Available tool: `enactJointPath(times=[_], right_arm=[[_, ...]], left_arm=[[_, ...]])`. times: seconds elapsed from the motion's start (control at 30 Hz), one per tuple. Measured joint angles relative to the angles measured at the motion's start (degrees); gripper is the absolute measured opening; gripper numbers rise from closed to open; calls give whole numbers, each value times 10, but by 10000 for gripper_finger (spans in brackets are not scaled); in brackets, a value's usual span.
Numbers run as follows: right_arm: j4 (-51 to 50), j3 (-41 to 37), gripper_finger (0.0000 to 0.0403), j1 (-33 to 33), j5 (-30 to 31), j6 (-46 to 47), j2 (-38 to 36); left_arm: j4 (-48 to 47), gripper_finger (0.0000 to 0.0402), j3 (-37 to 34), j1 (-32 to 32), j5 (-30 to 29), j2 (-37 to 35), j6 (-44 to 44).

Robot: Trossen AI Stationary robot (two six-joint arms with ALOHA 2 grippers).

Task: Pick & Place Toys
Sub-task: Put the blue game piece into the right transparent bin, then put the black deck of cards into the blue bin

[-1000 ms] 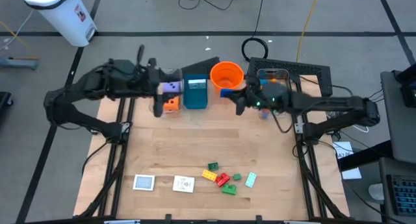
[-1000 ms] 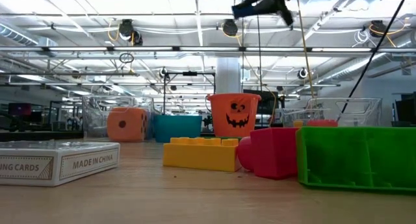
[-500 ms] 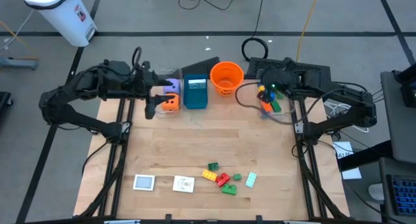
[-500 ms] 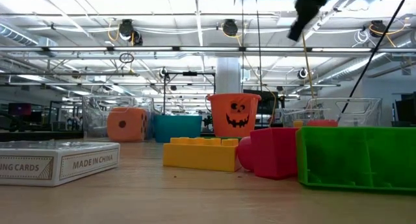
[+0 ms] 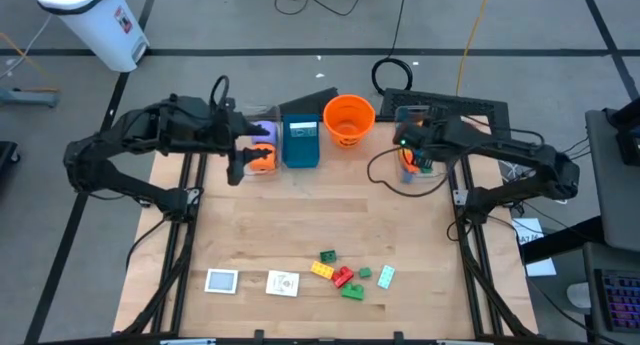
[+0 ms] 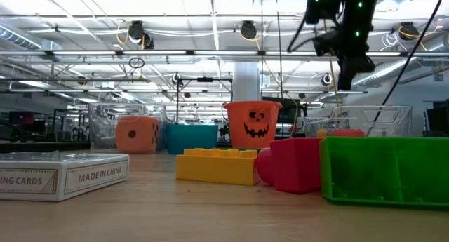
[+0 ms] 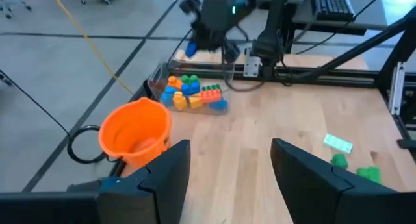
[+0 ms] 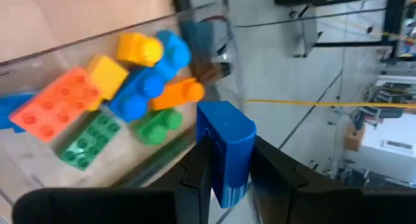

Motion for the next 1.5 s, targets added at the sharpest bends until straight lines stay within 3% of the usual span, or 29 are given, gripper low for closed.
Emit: enactJointPath(times=[0.37,0.57,0.67,0.93,1.5], right_arm=[[130,-151,79,-8,-2,-2,0],[152,-193,79,-8,-22,0,0],[157,-201,79,-8,-48,0,0],[160,-203,86,-8,-47,-2,0],[139,-179,164,-7,-42,-20,-2]], left_arm=[[0,223,0,0,0,1,-29],[0,223,0,0,-2,1,-29],[0,223,0,0,-2,1,-28],[1,223,0,0,-3,11,-30],[32,223,-1,0,28,45,-37]])
